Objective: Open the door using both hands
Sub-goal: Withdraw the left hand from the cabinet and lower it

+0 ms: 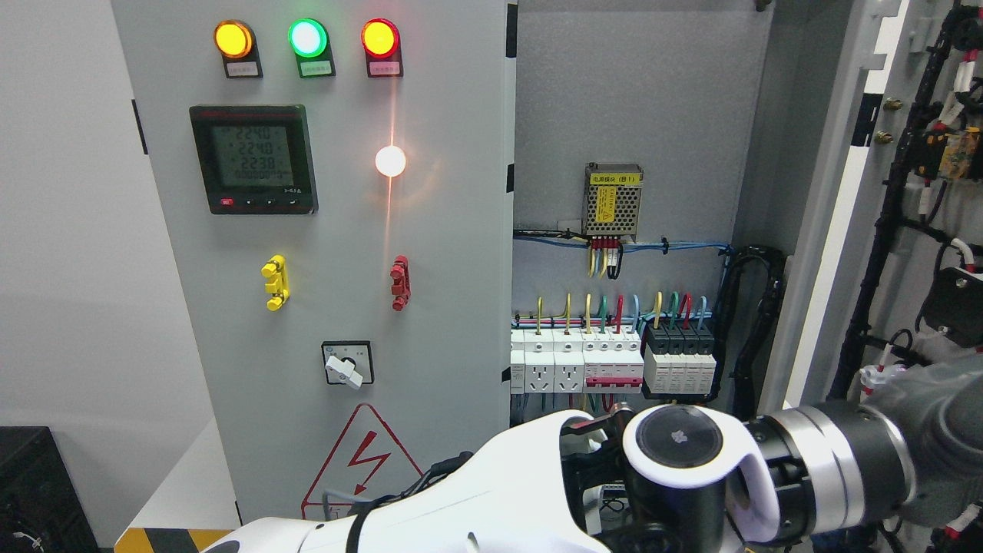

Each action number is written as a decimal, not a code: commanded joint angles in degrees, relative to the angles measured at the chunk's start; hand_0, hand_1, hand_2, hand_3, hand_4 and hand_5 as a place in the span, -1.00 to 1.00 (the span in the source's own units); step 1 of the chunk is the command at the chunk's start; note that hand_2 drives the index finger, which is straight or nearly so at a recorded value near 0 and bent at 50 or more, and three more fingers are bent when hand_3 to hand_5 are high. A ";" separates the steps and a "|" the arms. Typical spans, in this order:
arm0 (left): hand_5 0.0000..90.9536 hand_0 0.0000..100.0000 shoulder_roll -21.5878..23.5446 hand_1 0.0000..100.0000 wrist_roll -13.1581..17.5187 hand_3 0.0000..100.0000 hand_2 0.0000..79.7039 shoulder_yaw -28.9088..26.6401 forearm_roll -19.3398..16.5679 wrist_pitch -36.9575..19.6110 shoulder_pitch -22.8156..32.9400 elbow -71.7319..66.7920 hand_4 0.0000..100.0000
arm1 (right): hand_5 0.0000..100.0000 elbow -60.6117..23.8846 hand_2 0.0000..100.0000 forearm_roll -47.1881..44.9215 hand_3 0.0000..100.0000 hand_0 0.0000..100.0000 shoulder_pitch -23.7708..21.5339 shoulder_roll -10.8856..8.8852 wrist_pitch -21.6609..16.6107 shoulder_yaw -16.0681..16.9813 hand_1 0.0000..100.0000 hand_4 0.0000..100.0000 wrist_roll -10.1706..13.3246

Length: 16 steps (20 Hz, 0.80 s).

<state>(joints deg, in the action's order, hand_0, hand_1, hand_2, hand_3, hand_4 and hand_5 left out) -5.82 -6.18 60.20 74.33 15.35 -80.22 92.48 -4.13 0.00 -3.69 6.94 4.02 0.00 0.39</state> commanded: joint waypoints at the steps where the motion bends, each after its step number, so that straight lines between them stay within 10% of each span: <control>1: -1.00 -1.00 6.78 -1.00 -0.06 -1.00 -1.00 -0.35 0.20 -0.06 0.42 4.81 -1.00 | -1.00 0.00 -1.00 0.97 -1.00 -1.00 0.00 0.00 0.02 -1.32 -1.00 -1.00 0.05; 16: -1.00 -1.00 32.08 -1.00 -0.06 -1.00 -1.00 -2.37 1.60 -0.23 10.34 18.96 -1.00 | -1.00 0.00 -1.00 0.97 -1.00 -1.00 0.00 0.00 0.02 -1.32 -1.00 -1.00 0.05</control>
<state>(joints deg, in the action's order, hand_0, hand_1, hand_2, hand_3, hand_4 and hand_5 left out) 9.74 -6.21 59.08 75.33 15.45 -74.37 102.21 -4.14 0.00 -3.69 6.94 4.03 0.00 0.39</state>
